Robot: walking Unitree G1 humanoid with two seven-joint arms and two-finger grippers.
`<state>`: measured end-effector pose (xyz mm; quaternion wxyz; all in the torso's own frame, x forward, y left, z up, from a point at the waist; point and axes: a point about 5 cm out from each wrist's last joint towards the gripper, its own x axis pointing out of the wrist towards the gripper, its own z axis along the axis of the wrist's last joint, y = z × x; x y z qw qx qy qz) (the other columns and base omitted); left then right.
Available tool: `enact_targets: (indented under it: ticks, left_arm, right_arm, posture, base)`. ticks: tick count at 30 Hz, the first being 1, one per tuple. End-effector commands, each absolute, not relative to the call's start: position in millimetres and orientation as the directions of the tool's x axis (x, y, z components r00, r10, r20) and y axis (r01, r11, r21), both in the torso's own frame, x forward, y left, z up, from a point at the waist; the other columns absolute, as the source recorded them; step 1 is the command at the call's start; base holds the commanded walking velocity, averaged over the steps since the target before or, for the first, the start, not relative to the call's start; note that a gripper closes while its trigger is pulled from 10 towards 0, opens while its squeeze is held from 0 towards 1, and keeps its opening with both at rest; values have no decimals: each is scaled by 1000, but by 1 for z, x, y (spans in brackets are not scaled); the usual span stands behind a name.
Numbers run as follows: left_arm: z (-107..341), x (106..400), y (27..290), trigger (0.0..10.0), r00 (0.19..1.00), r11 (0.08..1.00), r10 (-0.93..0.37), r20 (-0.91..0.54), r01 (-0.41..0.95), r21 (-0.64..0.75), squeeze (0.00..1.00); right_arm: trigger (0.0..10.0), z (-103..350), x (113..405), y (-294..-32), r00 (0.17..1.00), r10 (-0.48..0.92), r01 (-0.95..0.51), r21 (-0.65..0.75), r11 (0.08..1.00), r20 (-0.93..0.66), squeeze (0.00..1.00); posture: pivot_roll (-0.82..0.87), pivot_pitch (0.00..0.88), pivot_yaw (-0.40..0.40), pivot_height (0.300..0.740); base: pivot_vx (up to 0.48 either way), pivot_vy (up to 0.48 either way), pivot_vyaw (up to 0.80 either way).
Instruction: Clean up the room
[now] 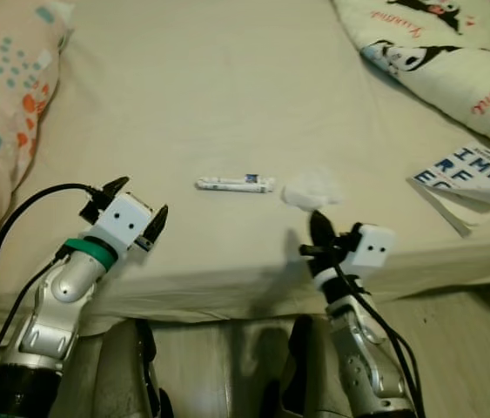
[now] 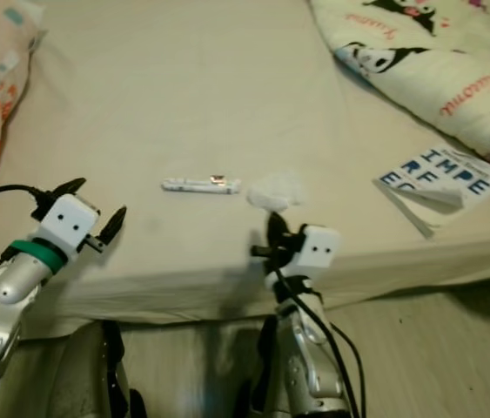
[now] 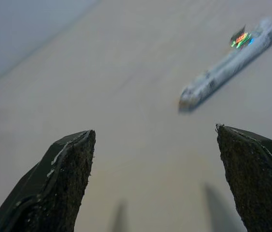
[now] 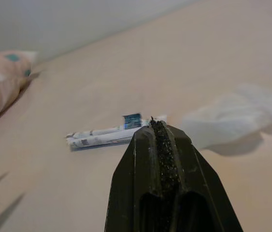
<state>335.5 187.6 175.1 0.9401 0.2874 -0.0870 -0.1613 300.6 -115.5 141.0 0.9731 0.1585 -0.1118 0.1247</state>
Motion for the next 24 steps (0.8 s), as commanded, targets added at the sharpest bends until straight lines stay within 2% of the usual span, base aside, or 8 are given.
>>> enact_targets:
  ticks: [1,4,11,12,14,17,21,24]
  left_arm:
    - [166,343,188,10000,921,767,-388,10,317,558,0]
    - [163,360,187,10000,920,764,-390,-38,347,544,0]
    - [167,369,180,10000,919,761,-392,-34,345,549,0]
    - [170,369,176,10000,916,771,-401,-15,346,534,0]
    - [172,364,174,10000,911,789,-411,21,344,510,0]
    - [170,355,175,10000,911,805,-410,48,337,489,0]
    - [166,345,177,10000,909,813,-411,65,333,477,0]
    - [156,323,185,10000,918,823,-391,72,313,475,0]
  right_arm:
    - [10000,134,302,-115,953,205,-259,245,934,225,0]
    - [10000,140,307,-108,948,210,-259,198,945,238,0]
    - [10000,136,315,-102,961,175,-204,123,971,213,0]
    - [10000,135,320,-99,965,162,-179,66,982,207,1000]
    - [10000,139,333,-92,967,129,-128,-19,992,219,1000]
    - [10000,149,347,-85,966,101,-90,-56,994,239,1000]
    - [10000,157,360,-81,968,71,-63,-42,997,239,1000]
    - [10000,172,378,-77,975,36,-35,-7,999,217,1000]
  posture:
    - [60,141,26,460]
    - [36,155,29,460]
    - [21,170,32,460]
    - [33,173,31,460]
    - [52,177,28,460]
    - [126,184,15,460]
    - [154,185,9,460]
    - [211,189,-8,460]
  base:
    - [0,0,0]
    - [0,0,0]
    - [0,0,0]
    - [0,0,0]
    - [0,0,0]
    - [0,0,0]
    - [0,0,0]
    - [0,0,0]
